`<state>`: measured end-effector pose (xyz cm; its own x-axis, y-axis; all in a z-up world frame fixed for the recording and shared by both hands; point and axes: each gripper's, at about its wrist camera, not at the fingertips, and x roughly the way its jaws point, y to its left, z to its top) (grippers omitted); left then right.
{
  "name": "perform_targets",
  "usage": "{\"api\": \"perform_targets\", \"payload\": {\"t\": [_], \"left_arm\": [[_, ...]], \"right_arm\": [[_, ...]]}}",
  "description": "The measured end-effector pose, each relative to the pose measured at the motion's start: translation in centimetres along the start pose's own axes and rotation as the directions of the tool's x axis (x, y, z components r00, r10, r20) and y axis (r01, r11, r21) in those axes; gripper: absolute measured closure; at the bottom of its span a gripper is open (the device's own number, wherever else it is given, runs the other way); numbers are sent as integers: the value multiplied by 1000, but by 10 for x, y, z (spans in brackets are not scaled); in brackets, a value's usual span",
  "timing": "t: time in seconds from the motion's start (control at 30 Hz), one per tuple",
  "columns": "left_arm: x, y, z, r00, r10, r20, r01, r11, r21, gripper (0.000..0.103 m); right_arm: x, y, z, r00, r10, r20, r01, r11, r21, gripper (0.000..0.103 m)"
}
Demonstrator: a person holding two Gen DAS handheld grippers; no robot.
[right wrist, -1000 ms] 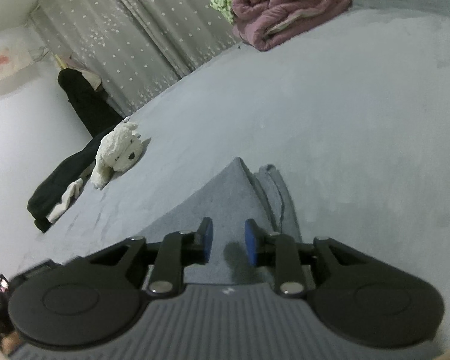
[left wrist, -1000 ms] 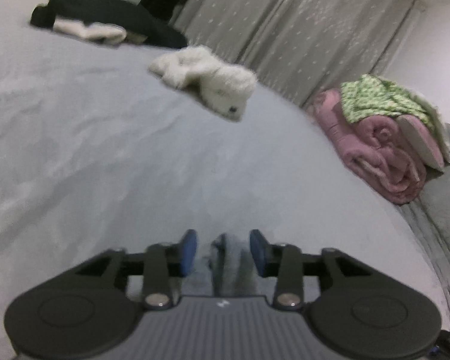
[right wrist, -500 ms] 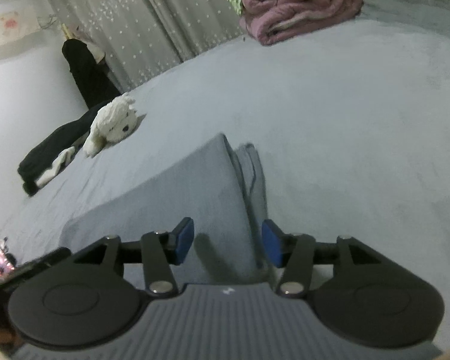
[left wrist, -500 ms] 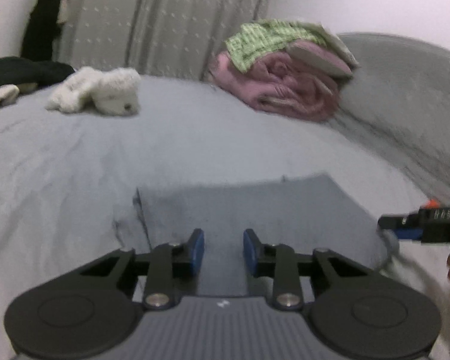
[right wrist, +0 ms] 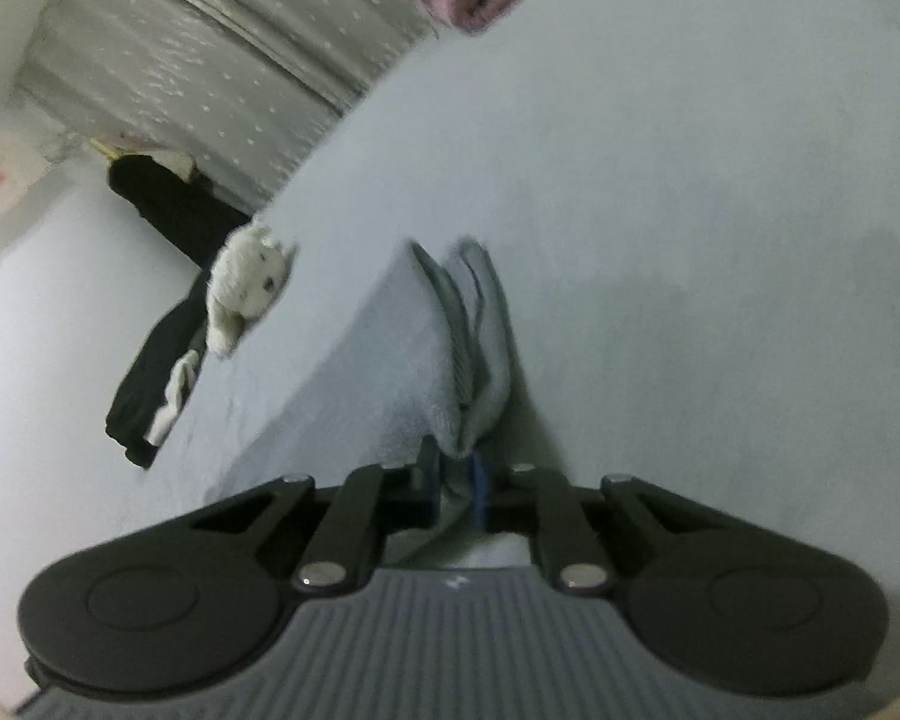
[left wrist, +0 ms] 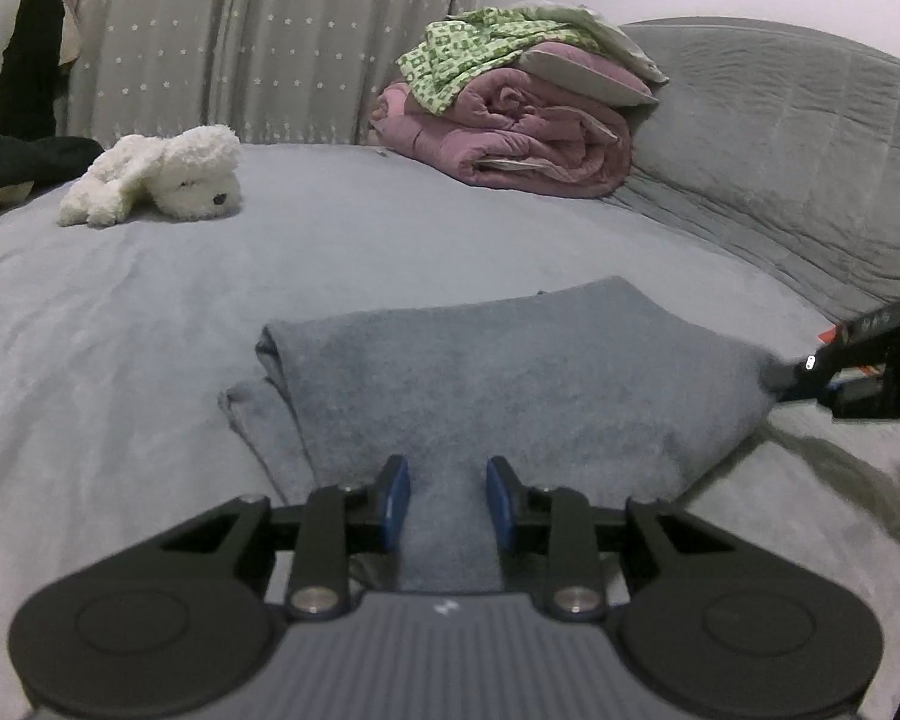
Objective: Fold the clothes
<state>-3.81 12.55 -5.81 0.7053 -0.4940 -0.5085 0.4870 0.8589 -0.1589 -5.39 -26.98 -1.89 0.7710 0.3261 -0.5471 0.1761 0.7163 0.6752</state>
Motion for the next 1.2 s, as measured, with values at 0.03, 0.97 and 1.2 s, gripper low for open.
{"api": "perform_targets", "payload": {"t": [0.03, 0.97, 1.2], "left_arm": [[0, 0, 0, 1000, -2, -2, 2, 1000, 1, 74], [58, -10, 57, 999, 46, 25, -41, 981, -188, 57], [71, 1, 53, 998, 53, -14, -55, 974, -219, 57]], "right_arm": [[-1, 2, 1, 1000, -11, -1, 11, 1000, -16, 92], [72, 90, -10, 963, -119, 244, 236, 810, -536, 50], [103, 74, -5, 968, -170, 187, 247, 790, -561, 50]]}}
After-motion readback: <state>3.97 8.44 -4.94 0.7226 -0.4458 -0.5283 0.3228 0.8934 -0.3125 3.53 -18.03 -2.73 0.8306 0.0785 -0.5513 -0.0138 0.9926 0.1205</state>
